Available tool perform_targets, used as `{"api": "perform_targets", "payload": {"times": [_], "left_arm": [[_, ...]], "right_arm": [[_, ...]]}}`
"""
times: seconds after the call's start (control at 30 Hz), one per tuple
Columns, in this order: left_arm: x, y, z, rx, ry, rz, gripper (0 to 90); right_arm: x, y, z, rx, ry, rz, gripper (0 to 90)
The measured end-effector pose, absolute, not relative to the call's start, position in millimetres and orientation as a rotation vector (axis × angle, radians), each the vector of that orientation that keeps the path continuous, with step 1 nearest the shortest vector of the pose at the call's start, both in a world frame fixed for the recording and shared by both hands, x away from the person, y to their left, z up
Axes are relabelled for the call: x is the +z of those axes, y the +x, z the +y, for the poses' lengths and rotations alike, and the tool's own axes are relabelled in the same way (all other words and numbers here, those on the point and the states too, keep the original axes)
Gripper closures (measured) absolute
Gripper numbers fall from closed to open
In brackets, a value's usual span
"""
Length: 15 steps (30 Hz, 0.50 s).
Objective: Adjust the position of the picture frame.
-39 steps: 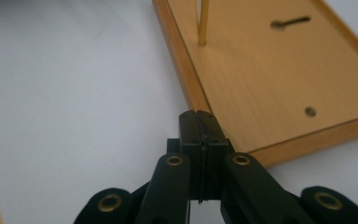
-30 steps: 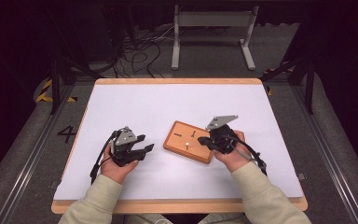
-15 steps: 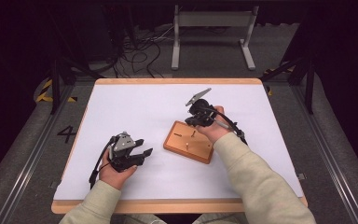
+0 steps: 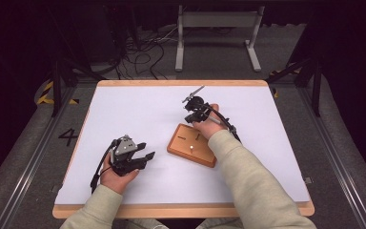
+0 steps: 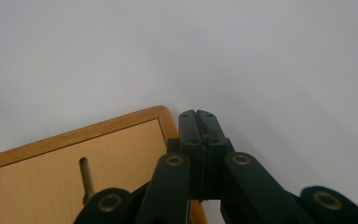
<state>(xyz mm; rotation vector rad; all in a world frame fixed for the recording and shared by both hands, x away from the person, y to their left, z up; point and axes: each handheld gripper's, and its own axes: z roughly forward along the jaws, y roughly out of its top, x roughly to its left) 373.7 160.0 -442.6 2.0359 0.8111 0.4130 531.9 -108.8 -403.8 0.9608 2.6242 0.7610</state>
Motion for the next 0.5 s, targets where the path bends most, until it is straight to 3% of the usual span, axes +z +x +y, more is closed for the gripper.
{"api": "perform_targets", "payload": {"times": [0.5], "left_arm": [[-444.1, 376.4, 161.7, 0.398, 2.039, 0.824, 49.0]], "right_arm": [[-423.3, 538.4, -88.6, 0.666, 0.881, 2.689, 90.0]]}}
